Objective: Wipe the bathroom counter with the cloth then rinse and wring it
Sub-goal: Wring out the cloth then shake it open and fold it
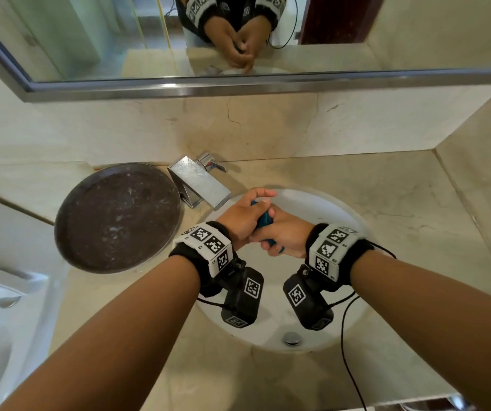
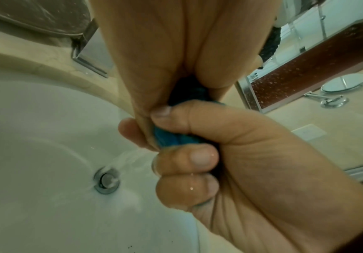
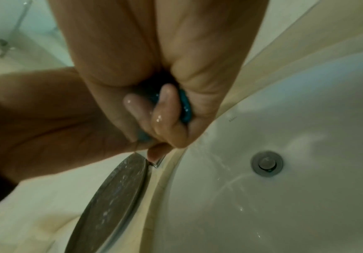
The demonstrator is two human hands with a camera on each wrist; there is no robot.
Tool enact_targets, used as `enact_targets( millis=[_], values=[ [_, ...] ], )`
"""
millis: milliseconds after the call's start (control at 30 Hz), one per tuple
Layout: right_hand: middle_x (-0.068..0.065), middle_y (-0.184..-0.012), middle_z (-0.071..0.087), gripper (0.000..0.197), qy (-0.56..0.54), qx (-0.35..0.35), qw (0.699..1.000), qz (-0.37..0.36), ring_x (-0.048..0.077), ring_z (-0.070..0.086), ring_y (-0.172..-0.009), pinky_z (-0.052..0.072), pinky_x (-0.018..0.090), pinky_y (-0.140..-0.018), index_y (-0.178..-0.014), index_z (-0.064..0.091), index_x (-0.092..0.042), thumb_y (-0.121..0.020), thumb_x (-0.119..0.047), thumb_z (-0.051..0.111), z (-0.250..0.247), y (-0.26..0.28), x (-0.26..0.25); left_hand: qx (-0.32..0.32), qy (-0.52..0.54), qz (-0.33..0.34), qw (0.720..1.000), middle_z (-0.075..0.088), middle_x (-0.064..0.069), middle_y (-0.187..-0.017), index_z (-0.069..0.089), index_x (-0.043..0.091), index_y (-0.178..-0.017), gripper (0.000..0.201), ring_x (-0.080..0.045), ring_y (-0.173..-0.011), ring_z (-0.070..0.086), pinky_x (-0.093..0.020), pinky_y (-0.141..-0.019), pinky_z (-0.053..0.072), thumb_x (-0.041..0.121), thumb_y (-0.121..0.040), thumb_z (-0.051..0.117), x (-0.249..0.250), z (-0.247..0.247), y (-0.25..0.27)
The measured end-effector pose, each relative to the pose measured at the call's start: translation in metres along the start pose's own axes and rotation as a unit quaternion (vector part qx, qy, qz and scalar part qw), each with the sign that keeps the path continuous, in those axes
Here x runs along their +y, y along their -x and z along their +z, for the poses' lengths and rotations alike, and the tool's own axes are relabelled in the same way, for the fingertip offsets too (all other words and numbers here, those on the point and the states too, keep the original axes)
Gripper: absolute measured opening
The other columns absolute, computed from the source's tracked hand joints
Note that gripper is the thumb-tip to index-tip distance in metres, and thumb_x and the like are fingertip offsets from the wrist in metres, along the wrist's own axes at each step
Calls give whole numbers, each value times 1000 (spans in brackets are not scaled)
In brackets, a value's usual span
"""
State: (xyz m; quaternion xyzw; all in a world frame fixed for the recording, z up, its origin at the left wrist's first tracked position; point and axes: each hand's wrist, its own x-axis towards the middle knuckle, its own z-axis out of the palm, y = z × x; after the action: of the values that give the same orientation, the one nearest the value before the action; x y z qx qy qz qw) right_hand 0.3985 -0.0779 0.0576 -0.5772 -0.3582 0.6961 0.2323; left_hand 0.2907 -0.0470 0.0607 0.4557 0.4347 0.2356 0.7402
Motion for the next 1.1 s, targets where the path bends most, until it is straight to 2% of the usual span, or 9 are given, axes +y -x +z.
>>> enact_targets(
  millis=[100, 267, 433, 567, 633, 733, 833, 967, 1100],
  values=[
    [13, -80, 58, 57, 72, 29, 997, 0, 8, 39, -45, 30, 20, -39, -130, 26, -13, -84, 3, 56, 2, -1, 3, 34, -53, -2, 998, 50, -2, -70, 48, 14, -120, 25, -11, -52, 50, -20, -46, 43, 12, -101, 31, -3, 1, -4],
    [6, -87, 60, 67, 246, 63, 967, -11, 15, 52, -60, 40, 26, -47, -137, 14, -12, -86, -18, 57, 6, -5, 11, 82, -154, 1, 985, 48, -1, -68, 51, 21, -106, 24, -17, -57, 44, -28, -51, 39, 11, -100, 30, -12, 1, -13],
    [15, -98, 61, 61, 385, 90, 918, -29, 33, 63, -89, 52, 45, -79, -134, 17, 1, -89, -24, 50, 12, -10, 16, 90, -204, -2, 975, 46, -5, -62, 47, 19, -110, 24, -17, -55, 43, -27, -54, 39, 9, -100, 27, -15, 1, -13],
    [19, -97, 61, 53, 395, 85, 914, -33, 35, 62, -88, 50, 44, -77, -132, 18, 3, -93, -21, 46, 14, -8, 18, 94, -195, -11, 976, 45, -6, -63, 44, 20, -117, 26, -17, -57, 44, -32, -60, 43, 10, -101, 26, -16, 0, -12],
    [18, -99, 61, 54, 384, 93, 918, -35, 33, 62, -85, 51, 43, -75, -131, 20, 1, -93, -23, 49, 15, -8, 18, 106, -185, -4, 977, 47, -3, -64, 45, 20, -120, 28, -16, -59, 45, -31, -64, 43, 11, -100, 27, -17, -1, -11],
    [7, -82, 52, 59, 331, 78, 940, -2, 21, 51, -67, 42, 30, -56, -132, 21, -7, -90, -31, 55, 10, -8, 17, 106, -143, -3, 984, 51, -1, -69, 45, 20, -125, 30, -15, -66, 49, -31, -73, 45, 14, -101, 29, -18, -3, -8],
    [3, -85, 46, 67, 169, 22, 985, 19, 13, 39, -62, 34, 25, -53, -140, 20, -26, -87, -22, 62, -3, -4, 14, 92, -89, 8, 992, 56, 0, -77, 47, 23, -123, 26, -13, -72, 54, -26, -73, 48, 16, -101, 33, -16, -6, -3],
    [1, -100, 55, 77, -50, -5, 997, 57, 12, 50, -70, 46, 26, -63, -145, 15, -35, -87, -20, 64, -21, 6, 8, 90, 35, 27, 995, 54, -3, -81, 50, 22, -117, 26, -15, -76, 53, -26, -68, 46, 9, -99, 36, -15, -15, -1],
    [7, -111, 55, 48, -75, -67, 993, 67, 19, 59, -87, 53, 33, -75, -131, 42, -22, -88, -39, 54, -25, 13, 1, 37, 129, 40, 990, 58, -7, -90, 48, 16, -122, 29, -16, -86, 57, -26, -77, 52, 3, -96, 43, -10, -20, 1]
  ],
)
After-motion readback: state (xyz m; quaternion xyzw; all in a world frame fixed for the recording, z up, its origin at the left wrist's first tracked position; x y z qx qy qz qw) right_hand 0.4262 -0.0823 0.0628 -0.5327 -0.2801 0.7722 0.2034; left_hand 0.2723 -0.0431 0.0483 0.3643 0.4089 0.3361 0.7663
